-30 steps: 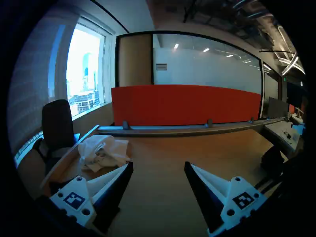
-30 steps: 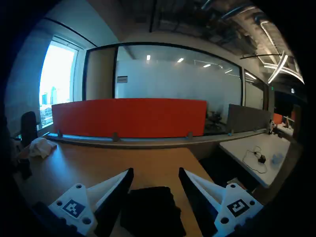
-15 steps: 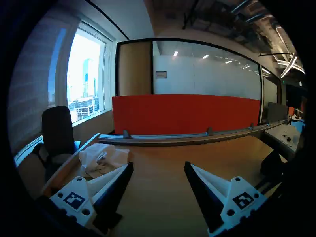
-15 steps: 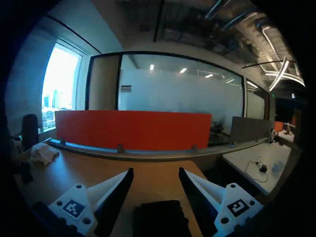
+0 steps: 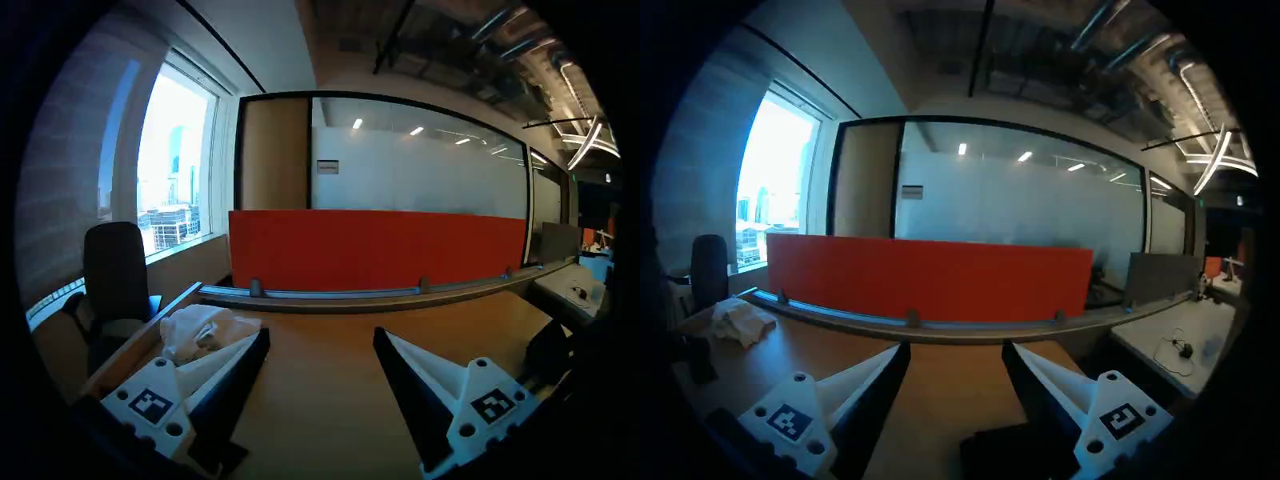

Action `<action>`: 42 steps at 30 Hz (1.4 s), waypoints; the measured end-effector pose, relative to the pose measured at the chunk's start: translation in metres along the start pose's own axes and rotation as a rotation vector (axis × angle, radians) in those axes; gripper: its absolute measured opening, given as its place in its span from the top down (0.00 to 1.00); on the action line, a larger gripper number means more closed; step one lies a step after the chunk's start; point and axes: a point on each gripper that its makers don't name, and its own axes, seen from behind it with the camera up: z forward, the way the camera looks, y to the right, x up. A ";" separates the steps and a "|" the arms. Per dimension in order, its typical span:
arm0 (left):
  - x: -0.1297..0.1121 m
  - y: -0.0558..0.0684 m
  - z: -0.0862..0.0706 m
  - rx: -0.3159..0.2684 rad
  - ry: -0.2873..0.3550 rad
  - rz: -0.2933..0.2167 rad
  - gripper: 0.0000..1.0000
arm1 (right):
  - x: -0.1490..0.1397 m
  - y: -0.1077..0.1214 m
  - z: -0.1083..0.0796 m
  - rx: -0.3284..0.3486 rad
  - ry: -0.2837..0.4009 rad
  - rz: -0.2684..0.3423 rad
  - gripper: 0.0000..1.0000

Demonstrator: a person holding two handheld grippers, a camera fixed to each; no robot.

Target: Fold towel

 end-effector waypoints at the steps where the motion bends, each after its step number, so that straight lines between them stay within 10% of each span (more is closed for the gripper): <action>1: 0.001 -0.001 0.001 0.000 0.003 -0.001 0.04 | -0.001 -0.006 0.001 0.004 -0.001 -0.002 0.12; 27: 0.000 -0.027 0.012 0.038 0.059 0.029 0.04 | 0.015 -0.041 0.007 -0.024 0.007 0.078 0.12; 42: -0.056 -0.037 0.016 0.057 0.108 0.048 0.04 | -0.013 -0.053 0.010 -0.027 -0.003 0.098 0.12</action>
